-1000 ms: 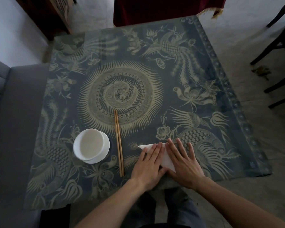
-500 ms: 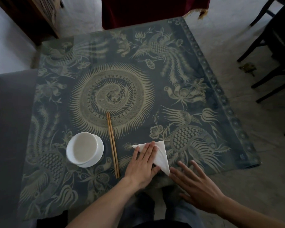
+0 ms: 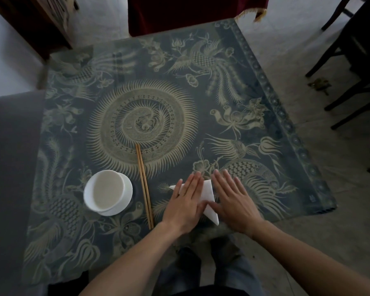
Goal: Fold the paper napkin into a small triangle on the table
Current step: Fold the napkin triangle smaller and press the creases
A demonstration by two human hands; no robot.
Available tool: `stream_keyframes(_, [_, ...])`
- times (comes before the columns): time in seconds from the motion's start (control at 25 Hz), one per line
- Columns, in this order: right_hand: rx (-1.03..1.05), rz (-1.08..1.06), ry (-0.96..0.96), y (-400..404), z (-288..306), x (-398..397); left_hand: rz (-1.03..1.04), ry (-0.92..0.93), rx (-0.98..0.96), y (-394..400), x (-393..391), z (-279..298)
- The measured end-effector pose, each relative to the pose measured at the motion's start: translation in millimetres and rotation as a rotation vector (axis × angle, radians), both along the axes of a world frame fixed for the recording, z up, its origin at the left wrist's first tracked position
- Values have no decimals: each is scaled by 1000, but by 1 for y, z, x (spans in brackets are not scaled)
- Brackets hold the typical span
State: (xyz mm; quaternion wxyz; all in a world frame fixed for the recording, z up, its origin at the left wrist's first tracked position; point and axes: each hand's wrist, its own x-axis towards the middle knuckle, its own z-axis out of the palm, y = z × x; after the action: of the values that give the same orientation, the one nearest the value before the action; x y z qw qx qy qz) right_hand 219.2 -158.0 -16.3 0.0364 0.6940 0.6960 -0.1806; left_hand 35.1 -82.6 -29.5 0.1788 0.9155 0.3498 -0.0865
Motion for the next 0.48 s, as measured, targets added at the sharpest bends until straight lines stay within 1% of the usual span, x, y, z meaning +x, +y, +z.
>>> stream_keyframes(0.12, [-48,167,-51,16,-11,-6,13,58,-1,-6,-13,-2])
stream_keyframes(0.16, [-64,184,-66,15,-15,-6,12,70,-5,-6,-15,-4])
stream_keyframes(0.28, [-66,170,-86,9,-26,-4,61,96,-24,-6,-22,-7])
stream_keyframes(0.48, [-60,154,-65,10,-22,-6,216,159,33,-7,-40,-8])
